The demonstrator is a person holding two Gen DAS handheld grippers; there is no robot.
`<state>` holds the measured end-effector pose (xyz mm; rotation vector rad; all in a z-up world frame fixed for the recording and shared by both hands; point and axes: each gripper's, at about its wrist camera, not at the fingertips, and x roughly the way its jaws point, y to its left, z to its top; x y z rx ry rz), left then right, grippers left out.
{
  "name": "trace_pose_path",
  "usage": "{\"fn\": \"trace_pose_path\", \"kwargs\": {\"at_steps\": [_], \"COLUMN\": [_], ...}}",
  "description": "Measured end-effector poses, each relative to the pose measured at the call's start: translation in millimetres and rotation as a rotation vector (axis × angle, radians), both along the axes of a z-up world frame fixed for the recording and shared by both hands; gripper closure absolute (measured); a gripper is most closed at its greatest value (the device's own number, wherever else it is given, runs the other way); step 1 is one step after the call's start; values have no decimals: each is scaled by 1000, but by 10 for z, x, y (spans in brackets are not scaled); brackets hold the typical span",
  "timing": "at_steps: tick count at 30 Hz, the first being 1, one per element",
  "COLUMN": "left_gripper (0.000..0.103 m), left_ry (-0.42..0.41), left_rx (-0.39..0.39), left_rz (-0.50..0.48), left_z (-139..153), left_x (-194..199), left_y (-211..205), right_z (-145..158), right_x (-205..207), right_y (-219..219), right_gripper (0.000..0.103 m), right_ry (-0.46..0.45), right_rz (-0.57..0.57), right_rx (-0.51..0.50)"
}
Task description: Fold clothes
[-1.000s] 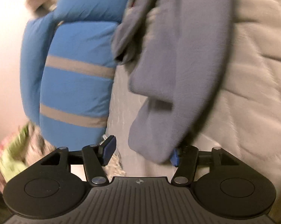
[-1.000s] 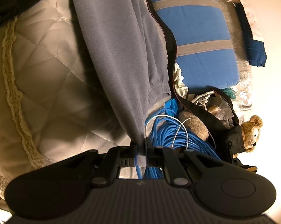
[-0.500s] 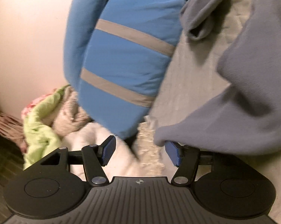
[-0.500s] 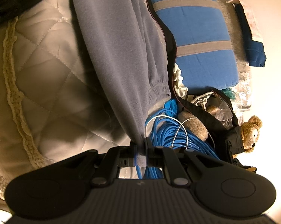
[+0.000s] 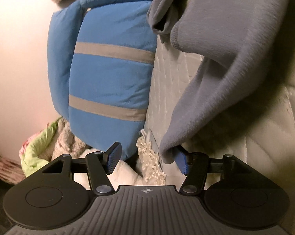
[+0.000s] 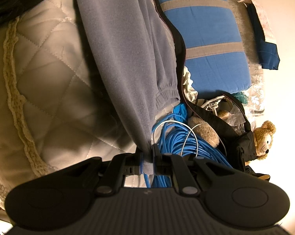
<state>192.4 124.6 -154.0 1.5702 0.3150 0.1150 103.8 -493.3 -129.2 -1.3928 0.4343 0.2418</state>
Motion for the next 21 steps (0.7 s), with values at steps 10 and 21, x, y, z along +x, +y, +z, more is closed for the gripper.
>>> {"fn": "trace_pose_path", "kwargs": {"at_steps": [10,21], "left_gripper": [100,100], "left_ry": [145,185], "left_rx": [124,185], "left_rz": [-42,51], "left_z": [-106,12], "left_x": [-25,-511], "left_y": [111,297], "right_z": [29,164], "right_x": [11,-58], "right_y": [-9,-33], "right_gripper": [90,95], "right_ry": [0,31], "right_rz": [0,4], "right_rx": [-1,26]}}
